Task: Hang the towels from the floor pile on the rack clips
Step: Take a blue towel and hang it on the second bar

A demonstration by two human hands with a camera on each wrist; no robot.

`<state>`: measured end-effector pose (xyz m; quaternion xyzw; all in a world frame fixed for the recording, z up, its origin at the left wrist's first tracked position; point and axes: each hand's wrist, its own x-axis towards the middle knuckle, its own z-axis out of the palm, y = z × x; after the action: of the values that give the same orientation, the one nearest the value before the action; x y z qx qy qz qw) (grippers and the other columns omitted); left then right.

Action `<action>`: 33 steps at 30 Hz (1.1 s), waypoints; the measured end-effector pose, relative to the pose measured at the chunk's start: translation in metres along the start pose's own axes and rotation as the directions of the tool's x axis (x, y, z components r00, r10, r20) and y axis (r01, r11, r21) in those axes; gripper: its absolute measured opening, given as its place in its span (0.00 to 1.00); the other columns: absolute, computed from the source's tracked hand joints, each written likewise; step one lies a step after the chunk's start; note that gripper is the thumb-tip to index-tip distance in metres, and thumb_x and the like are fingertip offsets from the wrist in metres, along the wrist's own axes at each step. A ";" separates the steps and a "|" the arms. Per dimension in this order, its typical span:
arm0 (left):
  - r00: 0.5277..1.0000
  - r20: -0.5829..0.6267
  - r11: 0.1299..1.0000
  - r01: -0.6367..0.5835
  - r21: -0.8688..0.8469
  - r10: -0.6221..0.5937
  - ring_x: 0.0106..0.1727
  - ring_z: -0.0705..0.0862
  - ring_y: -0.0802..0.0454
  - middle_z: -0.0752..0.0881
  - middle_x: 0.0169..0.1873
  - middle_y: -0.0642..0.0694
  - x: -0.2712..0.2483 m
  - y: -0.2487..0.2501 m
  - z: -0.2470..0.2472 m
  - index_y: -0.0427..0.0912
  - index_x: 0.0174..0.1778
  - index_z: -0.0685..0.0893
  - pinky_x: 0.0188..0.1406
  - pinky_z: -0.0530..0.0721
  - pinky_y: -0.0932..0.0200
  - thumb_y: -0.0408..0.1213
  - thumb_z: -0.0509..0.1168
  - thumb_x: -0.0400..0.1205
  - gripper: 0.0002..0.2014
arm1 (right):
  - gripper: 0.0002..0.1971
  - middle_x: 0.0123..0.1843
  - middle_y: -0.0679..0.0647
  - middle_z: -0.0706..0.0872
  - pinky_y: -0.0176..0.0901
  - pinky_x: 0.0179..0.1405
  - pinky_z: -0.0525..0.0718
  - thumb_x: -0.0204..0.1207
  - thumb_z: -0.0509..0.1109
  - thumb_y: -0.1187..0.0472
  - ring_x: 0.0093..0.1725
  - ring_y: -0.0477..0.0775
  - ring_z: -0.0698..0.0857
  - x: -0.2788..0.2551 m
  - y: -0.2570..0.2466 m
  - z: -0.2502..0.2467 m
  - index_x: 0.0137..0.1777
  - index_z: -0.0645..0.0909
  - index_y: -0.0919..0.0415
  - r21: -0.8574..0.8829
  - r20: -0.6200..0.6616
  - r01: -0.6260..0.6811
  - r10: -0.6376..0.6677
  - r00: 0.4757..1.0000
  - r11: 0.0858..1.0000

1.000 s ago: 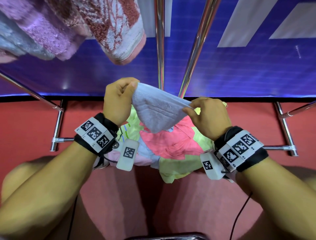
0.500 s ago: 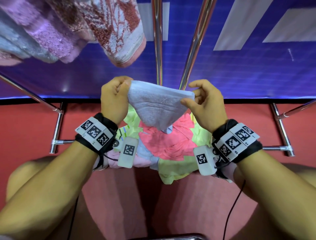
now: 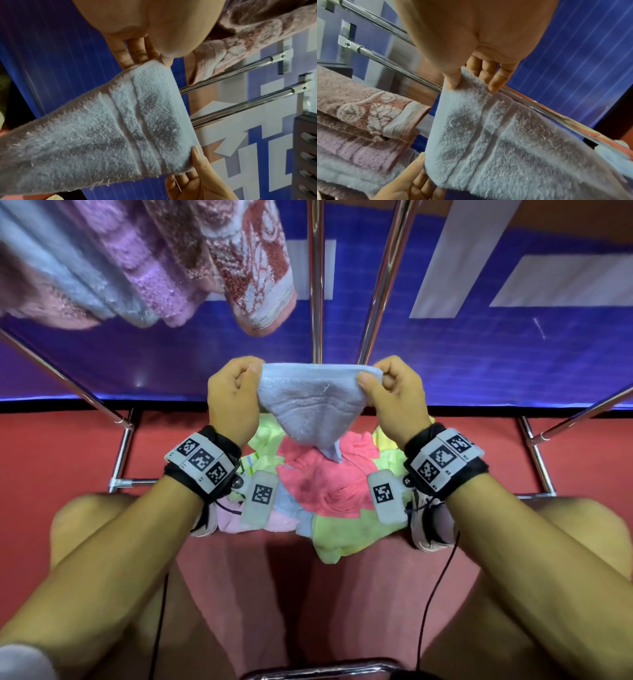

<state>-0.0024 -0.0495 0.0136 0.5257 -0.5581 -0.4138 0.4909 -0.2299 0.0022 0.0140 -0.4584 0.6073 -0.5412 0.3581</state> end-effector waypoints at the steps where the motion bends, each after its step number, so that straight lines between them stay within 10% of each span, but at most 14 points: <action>1: 1.000 -0.003 1.000 -0.013 0.004 0.013 0.41 0.85 0.48 0.88 0.38 0.48 -0.002 0.007 -0.003 0.59 0.40 0.88 0.47 0.86 0.29 0.45 0.64 0.81 0.09 | 0.13 0.25 0.45 0.73 0.39 0.29 0.71 0.77 0.71 0.65 0.27 0.43 0.69 -0.003 -0.006 0.003 0.35 0.72 0.54 0.016 -0.020 -0.002 0.002 1.000 1.000; 11: 0.964 -0.102 0.970 -0.241 0.040 0.244 0.35 0.79 0.75 0.84 0.38 0.54 -0.026 0.110 -0.042 0.37 0.50 0.86 0.40 0.75 0.74 0.30 0.63 0.86 0.07 | 0.13 0.29 0.58 0.74 0.42 0.31 0.69 0.75 0.74 0.63 0.31 0.52 0.69 -0.039 -0.109 -0.004 0.35 0.73 0.54 0.050 -0.080 0.187 -0.183 0.980 0.981; 22: 0.872 -0.143 0.882 -0.471 0.024 0.469 0.35 0.80 0.74 0.84 0.37 0.57 -0.056 0.255 -0.080 0.41 0.48 0.86 0.41 0.77 0.74 0.31 0.64 0.85 0.06 | 0.14 0.26 0.45 0.71 0.31 0.28 0.70 0.77 0.73 0.66 0.24 0.36 0.67 -0.075 -0.244 -0.032 0.35 0.74 0.54 0.017 -0.143 0.409 -0.402 0.904 0.913; 33: 0.798 -0.133 0.806 -0.591 0.020 0.588 0.35 0.80 0.69 0.85 0.36 0.55 -0.058 0.348 -0.107 0.39 0.47 0.87 0.42 0.79 0.68 0.32 0.63 0.86 0.07 | 0.08 0.38 0.52 0.83 0.48 0.41 0.83 0.77 0.73 0.57 0.37 0.48 0.80 -0.085 -0.356 -0.055 0.40 0.77 0.54 -0.137 -0.152 0.548 -0.564 0.812 0.825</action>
<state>0.0381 0.0509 0.3666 0.3468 -0.6551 -0.2111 0.6371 -0.1933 0.1023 0.3686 -0.5785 0.5002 -0.6355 0.1060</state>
